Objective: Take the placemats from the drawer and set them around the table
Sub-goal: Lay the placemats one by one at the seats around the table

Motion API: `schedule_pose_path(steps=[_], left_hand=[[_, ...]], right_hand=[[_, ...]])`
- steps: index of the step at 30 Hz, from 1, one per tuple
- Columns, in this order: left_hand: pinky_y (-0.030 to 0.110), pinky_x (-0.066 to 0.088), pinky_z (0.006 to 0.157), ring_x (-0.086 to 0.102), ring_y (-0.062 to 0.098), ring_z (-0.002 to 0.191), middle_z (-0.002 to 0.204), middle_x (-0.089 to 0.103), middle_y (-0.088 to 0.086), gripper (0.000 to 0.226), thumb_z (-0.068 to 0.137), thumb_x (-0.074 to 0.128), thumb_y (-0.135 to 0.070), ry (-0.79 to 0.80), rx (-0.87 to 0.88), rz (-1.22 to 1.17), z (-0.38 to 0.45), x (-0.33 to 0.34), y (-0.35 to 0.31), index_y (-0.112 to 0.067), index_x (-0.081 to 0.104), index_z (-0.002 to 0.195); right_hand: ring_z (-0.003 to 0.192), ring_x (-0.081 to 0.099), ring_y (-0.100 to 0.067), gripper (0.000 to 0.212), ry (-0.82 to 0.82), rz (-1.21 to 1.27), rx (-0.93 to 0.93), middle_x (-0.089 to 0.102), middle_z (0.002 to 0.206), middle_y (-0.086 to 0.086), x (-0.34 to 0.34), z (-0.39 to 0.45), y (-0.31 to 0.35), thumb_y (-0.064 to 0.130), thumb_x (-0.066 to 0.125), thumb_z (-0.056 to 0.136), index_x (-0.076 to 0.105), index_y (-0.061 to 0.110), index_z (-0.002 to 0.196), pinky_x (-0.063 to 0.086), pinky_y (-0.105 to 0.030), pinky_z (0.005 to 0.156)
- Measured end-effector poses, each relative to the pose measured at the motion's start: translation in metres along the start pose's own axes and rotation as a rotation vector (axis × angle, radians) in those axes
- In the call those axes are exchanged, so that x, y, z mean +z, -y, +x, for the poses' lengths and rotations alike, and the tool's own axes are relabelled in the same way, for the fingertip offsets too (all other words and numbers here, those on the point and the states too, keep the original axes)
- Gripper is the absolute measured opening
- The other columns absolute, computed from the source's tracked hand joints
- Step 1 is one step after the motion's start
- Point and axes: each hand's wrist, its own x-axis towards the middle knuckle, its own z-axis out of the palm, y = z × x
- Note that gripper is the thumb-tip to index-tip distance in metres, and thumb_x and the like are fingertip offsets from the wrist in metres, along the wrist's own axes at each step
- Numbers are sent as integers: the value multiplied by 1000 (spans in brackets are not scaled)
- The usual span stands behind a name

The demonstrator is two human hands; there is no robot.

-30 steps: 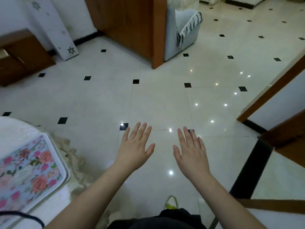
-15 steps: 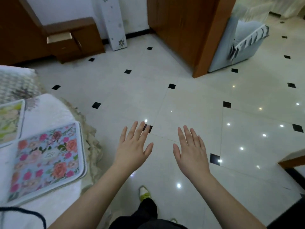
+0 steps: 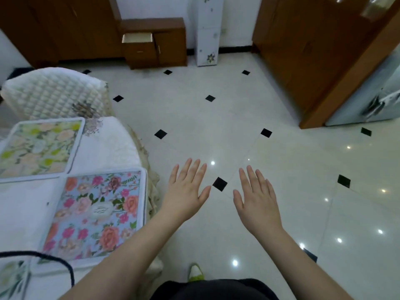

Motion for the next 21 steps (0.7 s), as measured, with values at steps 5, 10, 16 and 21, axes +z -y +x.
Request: schedule_pose_path(steps=[5, 10, 16, 21], left_hand=[[46, 8, 119, 25, 24, 150, 158, 36, 5, 67, 98, 23, -54, -14, -123, -17, 19, 0, 36, -17, 37, 153], [46, 13, 117, 38, 27, 144, 152, 47, 6, 65, 96, 31, -52, -32, -257, 16, 34, 2, 63, -16, 47, 147], [45, 10, 117, 38, 25, 144, 154, 44, 4, 65, 96, 29, -53, -13, -443, 66, 59, 4, 88, -17, 46, 147], [45, 8, 118, 31, 22, 148, 157, 40, 1, 65, 98, 26, -53, -4, -631, 72, 80, -3, 99, -20, 40, 152]], right_hand=[[144, 34, -27, 61, 7, -15, -130, 37, 155, -7, 5, 52, 26, 43, 28, 97, 36, 15, 151, 16, -39, 115], [146, 30, -26, 61, 29, 14, -249, 34, 157, -6, 13, 106, 47, 44, 25, 98, 34, 17, 151, 21, -41, 117], [141, 39, -29, 61, 77, 30, -445, 41, 153, -9, 32, 174, 71, 42, 28, 96, 41, 13, 148, 20, -40, 114], [138, 43, -30, 60, 113, 64, -648, 43, 151, -10, 36, 233, 88, 41, 30, 96, 43, 11, 146, 23, -42, 111]])
